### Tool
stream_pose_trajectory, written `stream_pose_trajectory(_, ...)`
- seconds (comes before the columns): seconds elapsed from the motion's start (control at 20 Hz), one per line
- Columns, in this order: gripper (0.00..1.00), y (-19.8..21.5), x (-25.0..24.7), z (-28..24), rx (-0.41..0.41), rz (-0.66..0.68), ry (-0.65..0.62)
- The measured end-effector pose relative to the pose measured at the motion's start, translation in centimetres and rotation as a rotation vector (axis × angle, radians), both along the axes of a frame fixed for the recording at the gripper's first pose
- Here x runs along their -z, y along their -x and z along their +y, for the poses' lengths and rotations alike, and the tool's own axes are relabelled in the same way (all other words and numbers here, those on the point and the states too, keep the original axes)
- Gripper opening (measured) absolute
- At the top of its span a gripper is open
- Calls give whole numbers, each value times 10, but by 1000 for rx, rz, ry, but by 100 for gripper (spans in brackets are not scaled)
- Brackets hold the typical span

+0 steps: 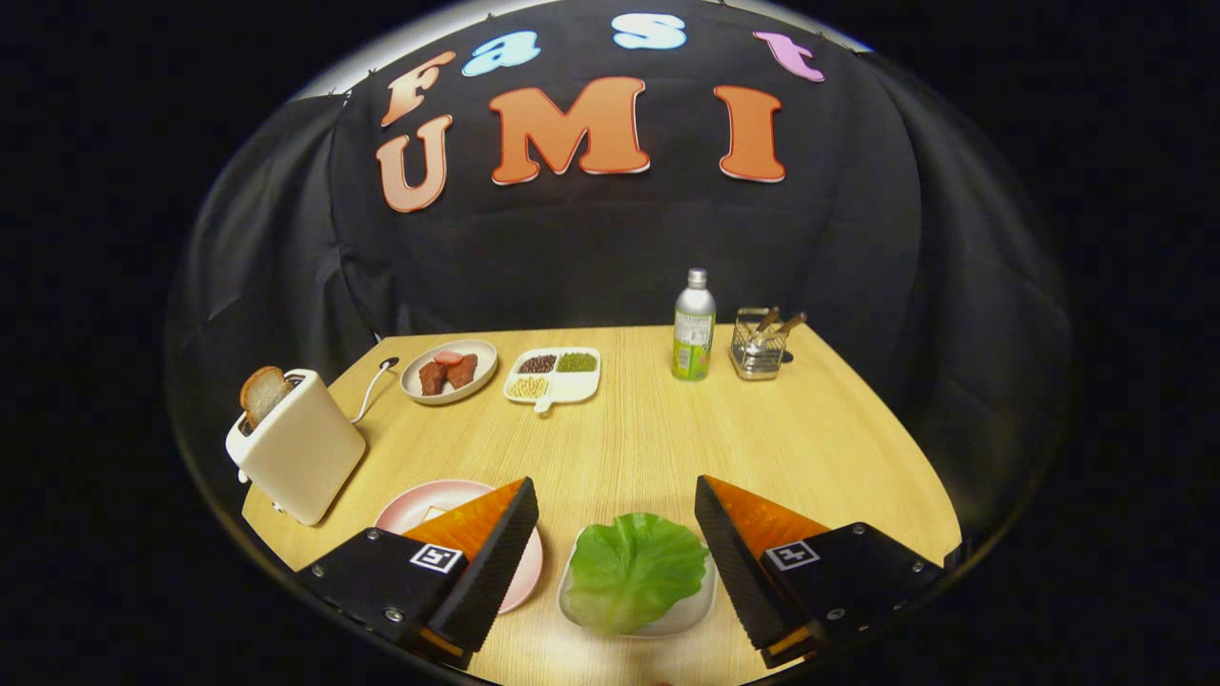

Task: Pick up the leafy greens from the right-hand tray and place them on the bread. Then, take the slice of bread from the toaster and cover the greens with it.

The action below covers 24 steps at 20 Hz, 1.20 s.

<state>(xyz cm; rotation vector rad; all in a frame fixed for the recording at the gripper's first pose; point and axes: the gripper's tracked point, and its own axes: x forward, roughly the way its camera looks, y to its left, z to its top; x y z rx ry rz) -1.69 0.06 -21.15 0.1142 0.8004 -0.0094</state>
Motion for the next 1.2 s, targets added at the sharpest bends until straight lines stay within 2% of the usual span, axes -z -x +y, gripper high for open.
stream_pose_trajectory(0.25, 99, 14, 39, 3, -19, 139, -1)
stream_pose_trajectory(0.7, 98, 42, 97, 3, -4, 358, -17)
stream_pose_trajectory(1.05, 92, 56, 129, 2, 20, 460, -10)
stream_pose_trajectory(1.2, 86, 52, 131, -2, 30, 440, 11)
